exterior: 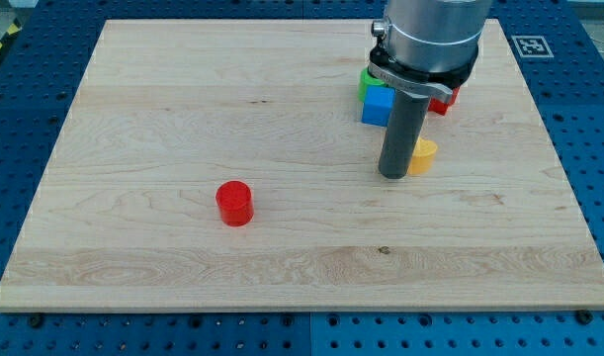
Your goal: Slide heart into the red star
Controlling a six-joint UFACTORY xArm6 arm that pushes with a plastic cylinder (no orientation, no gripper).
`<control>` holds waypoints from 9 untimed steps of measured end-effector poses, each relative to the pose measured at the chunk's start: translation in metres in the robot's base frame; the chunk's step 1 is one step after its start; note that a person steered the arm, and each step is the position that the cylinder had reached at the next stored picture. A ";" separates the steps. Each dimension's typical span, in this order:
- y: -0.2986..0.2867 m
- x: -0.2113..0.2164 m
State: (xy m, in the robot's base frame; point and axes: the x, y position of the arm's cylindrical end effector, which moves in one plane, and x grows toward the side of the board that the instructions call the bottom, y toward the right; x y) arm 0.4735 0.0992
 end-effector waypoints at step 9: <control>0.013 -0.014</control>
State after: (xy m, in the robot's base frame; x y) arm 0.4592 0.1123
